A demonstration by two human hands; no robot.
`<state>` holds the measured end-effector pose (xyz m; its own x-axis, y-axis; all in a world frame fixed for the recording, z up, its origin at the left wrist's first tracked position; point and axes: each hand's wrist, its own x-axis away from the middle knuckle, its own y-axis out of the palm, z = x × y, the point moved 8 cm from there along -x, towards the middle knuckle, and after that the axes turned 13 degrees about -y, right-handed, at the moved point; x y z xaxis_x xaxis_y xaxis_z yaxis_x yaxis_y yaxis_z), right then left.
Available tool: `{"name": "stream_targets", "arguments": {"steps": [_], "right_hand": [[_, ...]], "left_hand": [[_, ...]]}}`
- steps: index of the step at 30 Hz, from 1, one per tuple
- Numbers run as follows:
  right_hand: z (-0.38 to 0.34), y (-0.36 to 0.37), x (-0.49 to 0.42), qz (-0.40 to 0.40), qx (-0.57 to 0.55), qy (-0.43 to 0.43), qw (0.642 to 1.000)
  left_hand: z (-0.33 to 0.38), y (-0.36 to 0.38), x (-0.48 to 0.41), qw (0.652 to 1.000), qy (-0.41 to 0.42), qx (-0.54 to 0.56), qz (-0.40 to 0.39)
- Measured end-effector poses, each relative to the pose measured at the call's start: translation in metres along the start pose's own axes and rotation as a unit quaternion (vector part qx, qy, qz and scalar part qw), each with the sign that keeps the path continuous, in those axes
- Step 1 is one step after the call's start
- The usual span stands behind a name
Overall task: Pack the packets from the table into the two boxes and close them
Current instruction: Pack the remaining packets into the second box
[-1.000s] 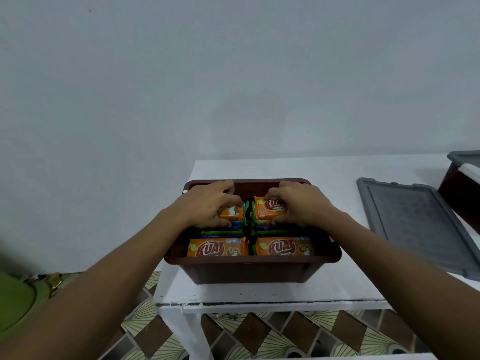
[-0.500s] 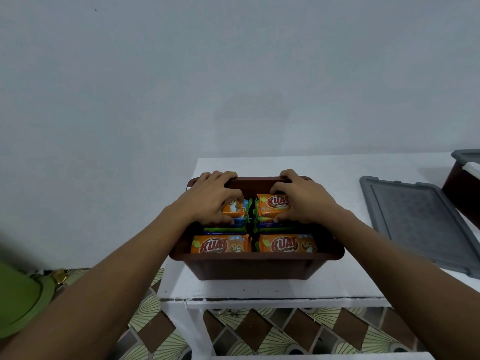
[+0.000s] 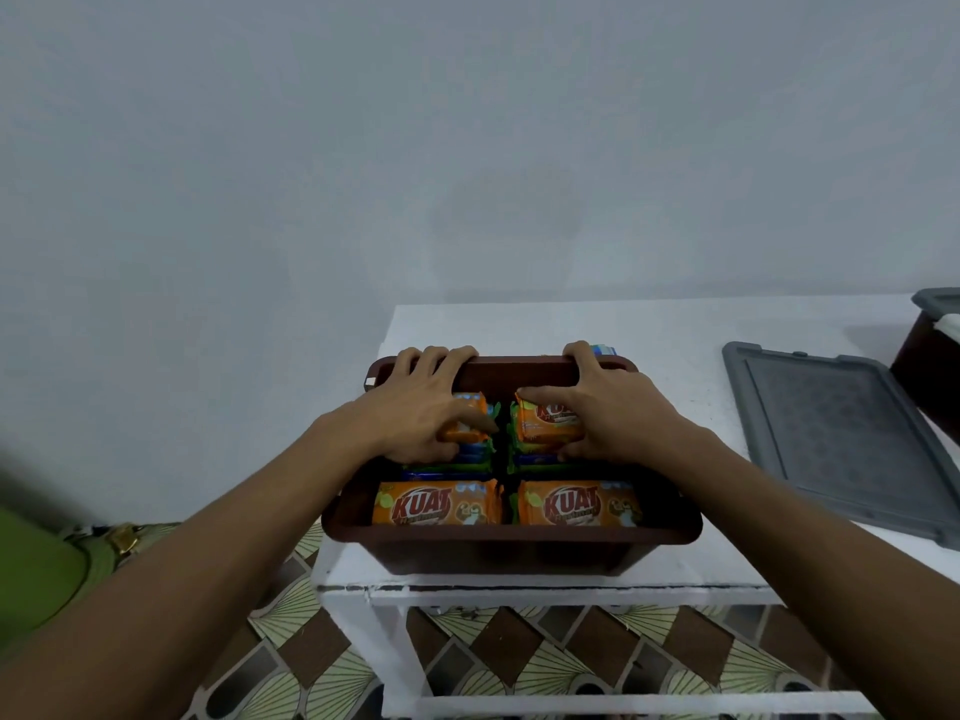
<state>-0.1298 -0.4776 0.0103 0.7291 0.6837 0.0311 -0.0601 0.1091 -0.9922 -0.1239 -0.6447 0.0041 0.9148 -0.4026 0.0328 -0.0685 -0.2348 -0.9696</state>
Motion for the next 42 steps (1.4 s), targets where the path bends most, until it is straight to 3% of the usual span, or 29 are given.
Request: {"name": "stream_targets", "arguments": {"steps": [10,15,18,20,26,34,39,42], "right_hand": [[0.007,-0.001,0.004,0.046,-0.082,0.009,0.996],[0.028,-0.022,0.005,0.214,-0.230,0.005,0.949],[0.056,-0.034,0.009,0.311,-0.223,0.036,0.923],[0.082,-0.031,0.012,0.326,-0.246,0.079,0.910],[0.144,0.003,0.004,0.234,-0.270,0.134,0.924],[0.183,0.071,-0.030,0.045,-0.230,0.082,0.969],[0.186,0.093,-0.053,-0.012,-0.197,0.034,0.980],[0.208,0.097,-0.055,-0.009,-0.185,0.071,0.980]], "left_hand": [[-0.005,-0.002,-0.002,0.998,-0.003,0.063,0.001],[-0.024,-0.022,-0.023,0.968,-0.039,0.245,0.033],[-0.030,-0.028,-0.044,0.957,-0.043,0.283,0.047],[-0.031,-0.031,-0.063,0.957,-0.036,0.282,0.055],[-0.024,-0.028,-0.132,0.965,-0.035,0.259,0.034],[0.006,0.003,-0.213,0.982,-0.037,0.173,-0.066],[0.022,0.029,-0.246,0.978,-0.051,0.110,-0.167],[0.026,0.040,-0.253,0.966,-0.091,0.106,-0.217]]}}
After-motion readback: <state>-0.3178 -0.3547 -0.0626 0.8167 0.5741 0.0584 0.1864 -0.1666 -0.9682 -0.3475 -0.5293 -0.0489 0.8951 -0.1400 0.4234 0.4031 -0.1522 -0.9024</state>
